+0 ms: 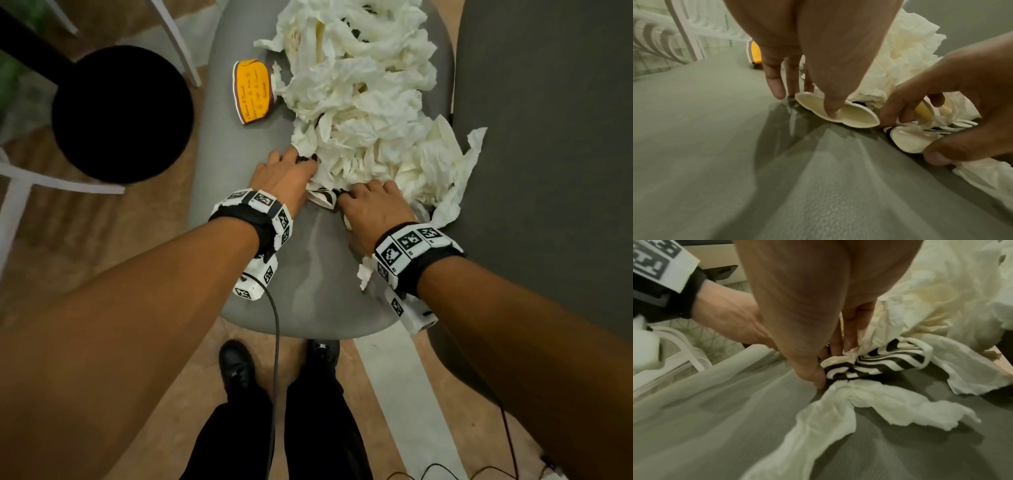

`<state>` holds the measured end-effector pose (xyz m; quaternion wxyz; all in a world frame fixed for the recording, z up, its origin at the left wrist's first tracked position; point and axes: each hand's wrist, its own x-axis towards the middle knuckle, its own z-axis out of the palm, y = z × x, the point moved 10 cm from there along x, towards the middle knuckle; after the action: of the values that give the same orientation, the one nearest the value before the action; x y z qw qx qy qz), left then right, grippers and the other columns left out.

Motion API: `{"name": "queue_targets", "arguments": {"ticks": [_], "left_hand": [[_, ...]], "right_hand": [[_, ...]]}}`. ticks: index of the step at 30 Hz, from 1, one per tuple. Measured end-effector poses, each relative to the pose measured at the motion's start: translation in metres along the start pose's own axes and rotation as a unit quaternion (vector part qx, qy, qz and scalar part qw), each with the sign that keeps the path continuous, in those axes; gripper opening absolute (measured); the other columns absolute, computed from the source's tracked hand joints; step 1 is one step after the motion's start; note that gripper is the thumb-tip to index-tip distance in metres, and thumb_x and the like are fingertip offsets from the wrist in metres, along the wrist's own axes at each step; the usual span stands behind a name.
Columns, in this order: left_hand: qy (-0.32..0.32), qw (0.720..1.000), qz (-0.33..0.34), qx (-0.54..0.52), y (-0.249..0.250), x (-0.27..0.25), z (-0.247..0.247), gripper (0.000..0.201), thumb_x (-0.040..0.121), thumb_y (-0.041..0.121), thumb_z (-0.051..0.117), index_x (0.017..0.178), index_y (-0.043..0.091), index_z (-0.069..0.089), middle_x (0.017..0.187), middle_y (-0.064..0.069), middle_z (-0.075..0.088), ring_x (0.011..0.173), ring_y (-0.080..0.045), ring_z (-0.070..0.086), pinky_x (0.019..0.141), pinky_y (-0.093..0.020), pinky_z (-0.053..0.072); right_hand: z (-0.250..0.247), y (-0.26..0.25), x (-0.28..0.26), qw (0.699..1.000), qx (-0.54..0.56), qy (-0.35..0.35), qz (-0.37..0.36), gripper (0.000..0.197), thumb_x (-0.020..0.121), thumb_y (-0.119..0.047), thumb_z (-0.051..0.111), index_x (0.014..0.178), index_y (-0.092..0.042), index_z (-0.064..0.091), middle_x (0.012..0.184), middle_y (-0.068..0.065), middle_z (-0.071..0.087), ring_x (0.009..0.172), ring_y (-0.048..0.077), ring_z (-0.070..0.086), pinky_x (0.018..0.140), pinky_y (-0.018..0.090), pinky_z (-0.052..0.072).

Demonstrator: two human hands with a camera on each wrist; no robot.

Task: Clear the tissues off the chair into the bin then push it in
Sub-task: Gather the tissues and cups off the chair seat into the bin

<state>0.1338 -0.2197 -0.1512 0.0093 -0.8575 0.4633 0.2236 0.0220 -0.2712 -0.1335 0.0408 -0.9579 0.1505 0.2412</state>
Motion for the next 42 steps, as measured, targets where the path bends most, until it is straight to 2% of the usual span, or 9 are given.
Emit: {"name": "queue_targets", "arguments": {"ticks": [5,10,17,22,25,29,34,39,42], "left_hand": [[-0.034,0.997,-0.001,-0.074,-0.016,-0.029,0.004,0.020,0.090,0.019,0.058,0.110,0.021,0.054,0.119,-0.009,0.047,0.108,-0.033,0.047,0.078,-0.039,0.044],[0.020,0.995,-0.013,-0.098,-0.044,-0.068,-0.010,0.021,0.088,0.018,0.054,0.108,0.021,0.055,0.114,-0.004,0.052,0.096,-0.031,0.054,0.077,-0.044,0.049],[0.018,0.993,-0.007,-0.118,-0.078,-0.098,-0.001,0.020,0.083,0.013,0.052,0.098,0.026,0.051,0.089,0.002,0.049,0.084,-0.033,0.057,0.071,-0.043,0.049],[0.031,0.990,0.002,-0.140,-0.092,-0.113,0.008,0.025,0.081,0.013,0.051,0.099,0.029,0.047,0.092,0.001,0.050,0.085,-0.031,0.056,0.074,-0.043,0.048],[0.039,0.988,0.014,-0.148,-0.093,-0.117,0.010,0.023,0.081,0.013,0.053,0.097,0.028,0.049,0.091,-0.001,0.052,0.084,-0.031,0.056,0.072,-0.042,0.048],[0.034,0.989,0.018,-0.143,-0.091,-0.120,0.011,0.019,0.082,0.015,0.052,0.095,0.028,0.048,0.088,0.002,0.050,0.082,-0.031,0.056,0.070,-0.044,0.049],[0.048,0.989,0.020,-0.136,-0.089,-0.123,0.005,0.020,0.082,0.015,0.052,0.096,0.029,0.048,0.085,0.003,0.049,0.080,-0.032,0.057,0.069,-0.045,0.050],[0.073,0.985,0.008,-0.157,-0.097,-0.139,-0.008,0.019,0.080,0.012,0.051,0.094,0.026,0.051,0.087,-0.003,0.055,0.082,-0.035,0.057,0.069,-0.045,0.049],[0.069,0.983,-0.008,-0.173,-0.107,-0.154,-0.013,0.023,0.078,0.017,0.048,0.099,0.026,0.052,0.091,-0.002,0.057,0.086,-0.034,0.060,0.075,-0.047,0.051]], "right_hand": [[-0.005,-0.005,-0.002,0.999,0.040,-0.016,0.020,0.030,0.073,-0.027,0.062,0.102,-0.020,0.061,0.106,0.004,0.063,0.105,0.030,0.051,0.095,0.045,0.034],[-0.032,-0.027,-0.003,0.999,-0.013,0.040,-0.012,0.018,0.085,-0.016,0.055,0.101,-0.019,0.061,0.093,0.002,0.068,0.095,0.029,0.055,0.089,0.043,0.035],[-0.002,-0.017,-0.011,0.995,-0.022,-0.063,0.079,0.060,0.076,-0.039,0.070,0.128,-0.018,0.049,0.130,0.006,0.055,0.119,0.032,0.053,0.101,0.050,0.038],[0.005,-0.023,-0.015,0.993,-0.013,-0.081,0.081,0.074,0.073,-0.040,0.075,0.133,-0.014,0.040,0.127,0.009,0.052,0.110,0.032,0.060,0.084,0.042,0.048],[0.010,-0.027,-0.020,0.989,-0.018,-0.125,0.077,0.071,0.071,-0.024,0.079,0.132,-0.014,0.043,0.131,0.012,0.046,0.111,0.034,0.059,0.081,0.044,0.054],[0.012,-0.030,-0.027,0.985,-0.006,-0.155,0.073,0.065,0.078,-0.009,0.073,0.137,-0.008,0.044,0.137,0.020,0.042,0.119,0.040,0.055,0.093,0.048,0.053],[-0.012,-0.040,-0.021,0.996,0.011,-0.076,0.042,0.033,0.092,-0.008,0.056,0.124,-0.004,0.054,0.115,0.019,0.060,0.106,0.039,0.062,0.085,0.042,0.051],[-0.039,-0.060,-0.019,0.999,0.014,-0.032,0.039,0.044,0.087,-0.004,0.060,0.129,-0.007,0.048,0.152,0.021,0.018,0.112,0.043,0.054,0.087,0.047,0.054],[-0.055,-0.077,-0.019,0.999,0.004,-0.041,0.030,0.049,0.083,-0.003,0.062,0.129,-0.005,0.046,0.151,0.020,0.019,0.106,0.041,0.058,0.083,0.043,0.053]]}}
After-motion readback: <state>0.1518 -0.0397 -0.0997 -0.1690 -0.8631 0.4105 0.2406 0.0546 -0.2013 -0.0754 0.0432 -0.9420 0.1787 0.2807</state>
